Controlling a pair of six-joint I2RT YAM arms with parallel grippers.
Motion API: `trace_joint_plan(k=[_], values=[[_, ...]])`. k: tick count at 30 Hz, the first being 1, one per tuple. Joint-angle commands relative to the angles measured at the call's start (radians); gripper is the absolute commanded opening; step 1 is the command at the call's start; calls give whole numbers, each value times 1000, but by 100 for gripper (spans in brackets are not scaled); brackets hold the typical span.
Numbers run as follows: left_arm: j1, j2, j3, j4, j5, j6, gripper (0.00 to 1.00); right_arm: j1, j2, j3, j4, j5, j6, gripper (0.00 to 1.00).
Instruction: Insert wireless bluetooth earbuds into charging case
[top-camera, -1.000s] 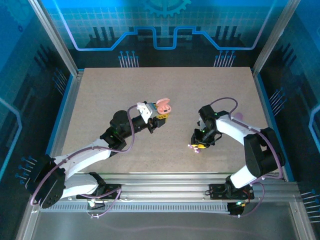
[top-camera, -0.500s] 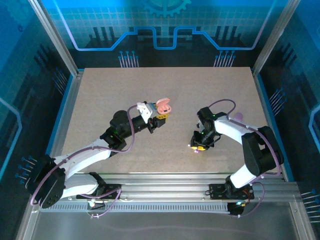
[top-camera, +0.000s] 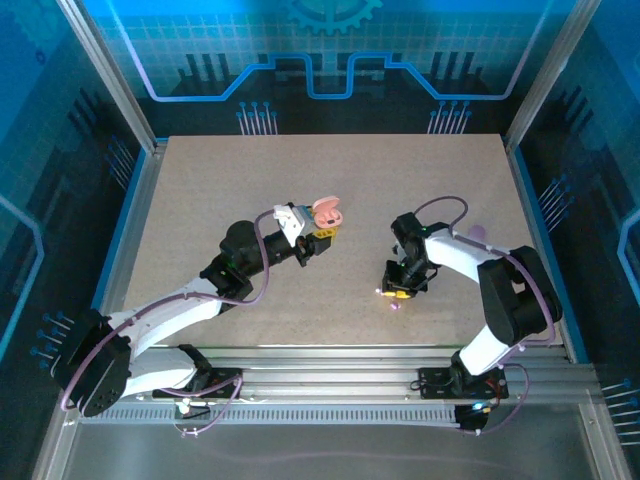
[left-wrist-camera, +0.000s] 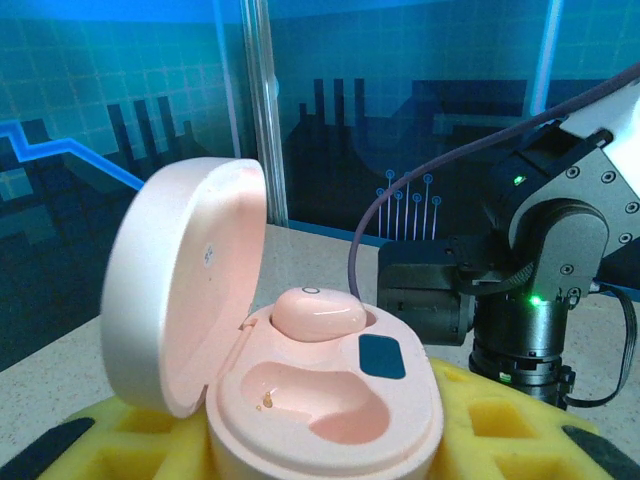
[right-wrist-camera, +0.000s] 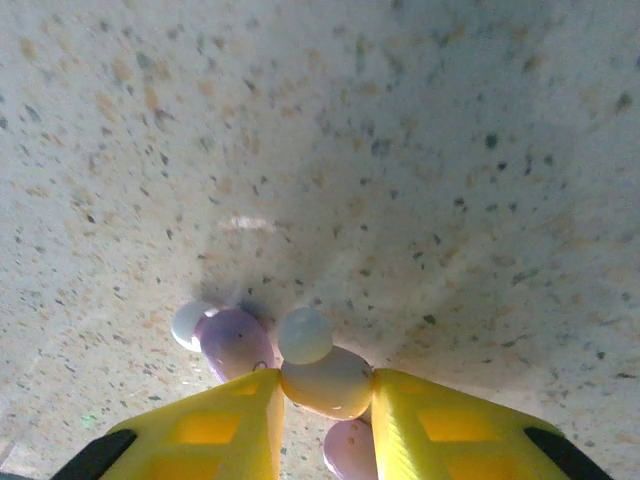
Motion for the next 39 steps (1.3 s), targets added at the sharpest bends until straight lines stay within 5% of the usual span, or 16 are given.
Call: trace_joint_plan(k=[1, 16, 39], values=[[-7, -17, 4, 21, -7, 12, 36, 16, 20, 35, -31, 61, -19, 30], [-6, -32, -2, 8, -11, 17, 36, 14, 87, 156, -122, 249, -115, 35], [-7, -30, -4, 14, -8, 12, 37, 50, 116, 144, -97, 190, -72, 43]])
